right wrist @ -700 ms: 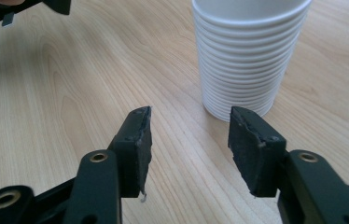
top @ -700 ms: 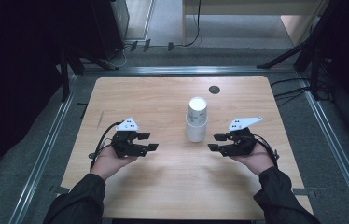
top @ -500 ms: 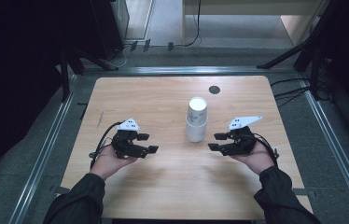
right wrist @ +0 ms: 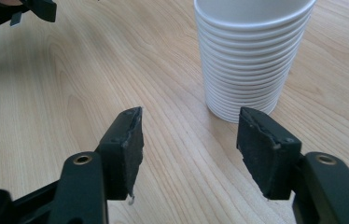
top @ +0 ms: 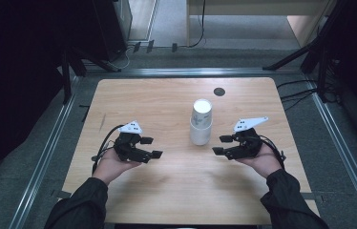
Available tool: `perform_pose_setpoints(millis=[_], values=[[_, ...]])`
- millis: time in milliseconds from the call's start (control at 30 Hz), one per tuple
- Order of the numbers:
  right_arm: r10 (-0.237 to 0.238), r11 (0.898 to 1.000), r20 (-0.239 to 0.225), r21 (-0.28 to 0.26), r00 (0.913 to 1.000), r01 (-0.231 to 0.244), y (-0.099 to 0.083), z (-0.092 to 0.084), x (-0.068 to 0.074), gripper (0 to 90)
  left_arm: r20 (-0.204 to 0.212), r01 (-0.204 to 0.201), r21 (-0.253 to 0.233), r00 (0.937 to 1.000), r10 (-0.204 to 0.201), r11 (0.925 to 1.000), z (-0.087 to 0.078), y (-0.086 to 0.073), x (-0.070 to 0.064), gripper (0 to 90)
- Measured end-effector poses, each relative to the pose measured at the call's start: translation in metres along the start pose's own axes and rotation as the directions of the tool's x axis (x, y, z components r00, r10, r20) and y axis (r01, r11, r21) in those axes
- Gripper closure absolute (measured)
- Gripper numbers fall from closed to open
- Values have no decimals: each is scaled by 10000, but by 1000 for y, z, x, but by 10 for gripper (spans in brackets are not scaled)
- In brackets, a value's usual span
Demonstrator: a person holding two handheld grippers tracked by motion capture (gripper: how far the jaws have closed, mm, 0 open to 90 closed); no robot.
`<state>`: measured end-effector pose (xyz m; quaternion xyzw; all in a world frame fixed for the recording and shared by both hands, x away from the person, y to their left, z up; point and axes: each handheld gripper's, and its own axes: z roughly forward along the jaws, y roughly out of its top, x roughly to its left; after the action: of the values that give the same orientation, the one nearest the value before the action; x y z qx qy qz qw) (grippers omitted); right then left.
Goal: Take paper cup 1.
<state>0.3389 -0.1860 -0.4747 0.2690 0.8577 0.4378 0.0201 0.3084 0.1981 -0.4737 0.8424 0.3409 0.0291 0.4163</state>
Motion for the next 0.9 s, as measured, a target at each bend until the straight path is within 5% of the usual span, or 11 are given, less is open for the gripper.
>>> perform_pose_setpoints(millis=[300,533,667,900], values=[[-171,9998,20,76,9999,171,1,-5,-1,363,177,-203,-100,9996,205,9997,-1,-1,-3,269],[-602,9980,12,187,9982,602,6,-9,-5,356,251,-86,-165,9996,90,9998,-3,-3,-5,269],[-1076,9942,-403,24,9934,1078,12,-15,-12,351,423,-400,-97,9983,404,9992,-3,-3,-8,268],[-1471,9885,-142,330,9890,1475,29,-25,-17,350,353,-356,-37,9987,357,9994,-4,-3,-8,268]])
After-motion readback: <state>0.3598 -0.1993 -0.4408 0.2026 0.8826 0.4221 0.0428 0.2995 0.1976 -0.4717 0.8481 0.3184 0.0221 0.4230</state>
